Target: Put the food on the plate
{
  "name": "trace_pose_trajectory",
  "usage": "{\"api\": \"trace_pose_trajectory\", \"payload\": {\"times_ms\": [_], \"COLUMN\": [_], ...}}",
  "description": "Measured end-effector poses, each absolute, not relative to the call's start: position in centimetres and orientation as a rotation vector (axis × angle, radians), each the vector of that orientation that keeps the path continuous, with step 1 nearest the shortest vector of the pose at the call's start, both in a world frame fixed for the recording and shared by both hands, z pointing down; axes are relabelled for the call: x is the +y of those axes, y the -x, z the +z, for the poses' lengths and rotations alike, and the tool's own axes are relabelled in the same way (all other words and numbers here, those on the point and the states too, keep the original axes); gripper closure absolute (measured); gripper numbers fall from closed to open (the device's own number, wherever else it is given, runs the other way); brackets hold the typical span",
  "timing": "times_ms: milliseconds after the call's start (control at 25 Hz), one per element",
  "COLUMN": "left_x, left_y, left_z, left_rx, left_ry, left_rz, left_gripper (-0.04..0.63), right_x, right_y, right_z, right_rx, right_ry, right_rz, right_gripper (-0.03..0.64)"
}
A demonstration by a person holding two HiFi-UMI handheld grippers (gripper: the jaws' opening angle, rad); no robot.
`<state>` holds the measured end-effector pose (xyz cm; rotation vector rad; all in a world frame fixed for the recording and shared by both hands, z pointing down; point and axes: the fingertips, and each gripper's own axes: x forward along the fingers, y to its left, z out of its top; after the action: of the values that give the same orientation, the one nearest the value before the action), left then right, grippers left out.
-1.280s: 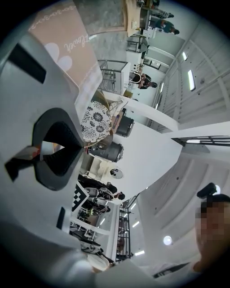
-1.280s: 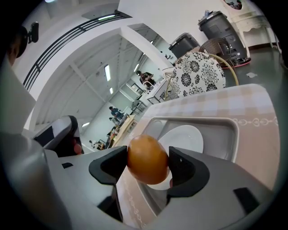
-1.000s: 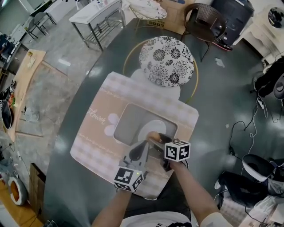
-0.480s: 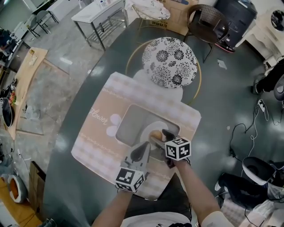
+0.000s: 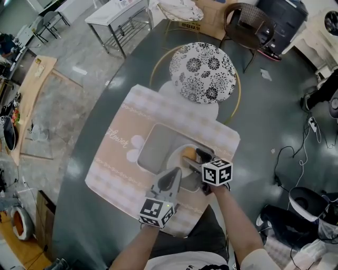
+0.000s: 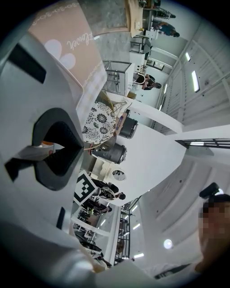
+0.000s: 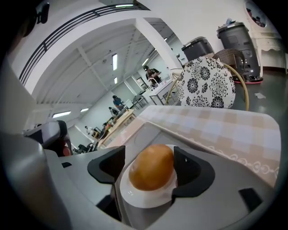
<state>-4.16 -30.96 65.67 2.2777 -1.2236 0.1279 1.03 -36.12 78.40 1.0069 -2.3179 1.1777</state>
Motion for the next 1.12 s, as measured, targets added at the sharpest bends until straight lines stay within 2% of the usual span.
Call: {"api": "trace_pose_trajectory", "payload": {"times_ms": [320,840,880,960,1040,1120], "left_x": [-30.8,-28.7,-28.4,-27.5,-26.7,-26.1], "left_y": [3.6,3.0,2.9,2.8,2.9,3.0], "left_z": [64.7,58.3,57.7,56.5,55.3,54.1], "left_rx": [-1.22,-1.194,-1.189,-1.18,-1.177,-1.18], "left_ry": [-2.272,-2.333,-2.343,-2.36,-2.369,-2.376], "left_rz": [0.142,0.147,0.152,0.157,0.155,0.147], "left_gripper": [0.589,0.589,0.588,0.589,0.589,0.588], "right_x": [-35.9,-31.3,-30.9,-29.9,-29.0,-28.3], "right_y": [-1.8,-1.0,-1.1,-1.4,-1.7,-1.7], "right_z": [76.4,63.0,62.0,60.0,58.2,56.3], "right_rx": [-2.33,-2.574,-2.589,-2.607,-2.618,-2.634], "right_ry": [-1.028,-1.036,-1.057,-1.108,-1.151,-1.18], "right_rz": [1.127,0.894,0.882,0.874,0.881,0.892], "right_gripper": [0.314,0.322,0.343,0.47,0.531,0.551]}}
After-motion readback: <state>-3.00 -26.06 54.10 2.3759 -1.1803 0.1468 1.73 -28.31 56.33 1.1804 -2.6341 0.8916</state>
